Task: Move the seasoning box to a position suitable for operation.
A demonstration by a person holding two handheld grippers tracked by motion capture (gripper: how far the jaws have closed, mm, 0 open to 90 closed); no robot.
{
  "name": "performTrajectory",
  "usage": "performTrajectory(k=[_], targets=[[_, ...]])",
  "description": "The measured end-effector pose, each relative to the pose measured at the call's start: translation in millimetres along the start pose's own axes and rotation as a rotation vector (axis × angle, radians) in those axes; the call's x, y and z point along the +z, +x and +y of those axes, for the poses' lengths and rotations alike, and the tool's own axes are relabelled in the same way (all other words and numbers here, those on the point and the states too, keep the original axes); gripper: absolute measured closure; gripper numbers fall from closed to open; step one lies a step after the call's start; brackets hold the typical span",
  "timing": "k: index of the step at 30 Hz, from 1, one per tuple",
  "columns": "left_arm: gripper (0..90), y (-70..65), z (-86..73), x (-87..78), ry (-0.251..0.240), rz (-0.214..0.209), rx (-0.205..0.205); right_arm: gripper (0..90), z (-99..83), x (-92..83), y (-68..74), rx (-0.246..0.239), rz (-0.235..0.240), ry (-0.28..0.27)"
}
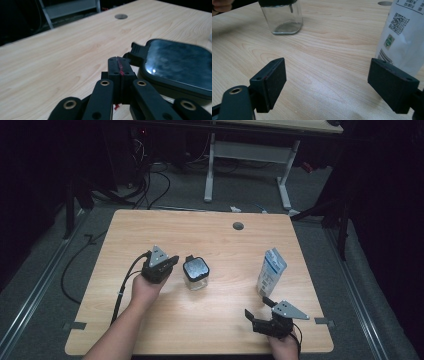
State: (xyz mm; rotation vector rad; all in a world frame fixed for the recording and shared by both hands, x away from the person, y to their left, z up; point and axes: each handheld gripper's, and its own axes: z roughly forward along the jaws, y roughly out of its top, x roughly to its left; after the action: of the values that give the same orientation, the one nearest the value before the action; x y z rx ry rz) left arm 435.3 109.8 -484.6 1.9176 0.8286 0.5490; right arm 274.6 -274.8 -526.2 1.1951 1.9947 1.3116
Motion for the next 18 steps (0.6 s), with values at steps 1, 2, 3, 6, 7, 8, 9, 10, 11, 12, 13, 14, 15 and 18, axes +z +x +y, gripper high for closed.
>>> performTrajectory(k=[1, 2, 3, 6, 7, 8, 9, 10, 11, 12, 13, 14, 15, 18], targets=[[89.9, 0.8, -1.3, 5.1, 0.011, -0.009, -0.005, 15.3, 0.0, 0.0, 0.0, 0.000, 0.001, 0.000], [90.0, 0.8, -2.6, 9.3, 0.013, -0.016, -0.001, 15.3, 0.0, 0.0, 0.0, -0.001, 0.001, -0.001], [90.0, 0.5, -3.8, 12.8, 0.012, -0.025, -0.001, 15.3, -0.1, 0.0, 0.1, -0.001, 0.001, -0.001], [90.0, -2.4, -6.9, 17.8, 0.009, -0.056, 0.006, 15.3, -0.1, -0.2, 0.0, 0.002, 0.002, -0.002], [90.0, -4.5, -7.4, 17.5, 0.003, -0.060, 0.011, 15.3, -0.2, -0.2, -0.2, 0.004, 0.002, -0.003], [90.0, -6.3, -7.8, 16.3, -0.005, -0.064, 0.011, 15.3, -0.2, -0.3, -0.3, 0.005, 0.002, -0.004], [90.0, -7.7, -8.5, 14.5, -0.013, -0.077, 0.006, 15.3, -0.2, -0.4, -0.4, 0.007, 0.001, -0.004], [90.0, -10.4, -9.5, 12.6, -0.023, -0.086, 0.007, 15.3, -0.3, -0.5, -0.5, 0.007, 0.001, -0.006], [90.0, -14.0, -10.5, 10.2, -0.025, -0.090, 0.017, 15.3, -0.3, -0.5, -0.4, 0.007, 0.001, -0.005], [90.0, -18.1, -11.6, 7.6, -0.026, -0.102, 0.024, 15.3, -0.3, -0.5, -0.2, 0.007, 0.001, -0.004], [90.0, -23.4, -12.9, 4.7, -0.030, -0.105, 0.035, 15.4, -0.3, -0.4, -0.1, 0.005, 0.001, -0.004], [90.0, -28.9, -14.3, 1.4, -0.035, -0.114, 0.040, 15.4, -0.3, -0.3, 0.1, 0.002, 0.001, -0.003], [90.0, -34.7, -16.0, -2.2, -0.048, -0.131, 0.042, 15.3, -0.3, -0.3, 0.5, 0.003, 0.000, -0.001], [90.0, -56.0, -19.9, -11.4, -0.065, -0.162, 0.067, 15.3, -0.1, 0.0, 0.5, -0.002, 0.002, 0.000]])
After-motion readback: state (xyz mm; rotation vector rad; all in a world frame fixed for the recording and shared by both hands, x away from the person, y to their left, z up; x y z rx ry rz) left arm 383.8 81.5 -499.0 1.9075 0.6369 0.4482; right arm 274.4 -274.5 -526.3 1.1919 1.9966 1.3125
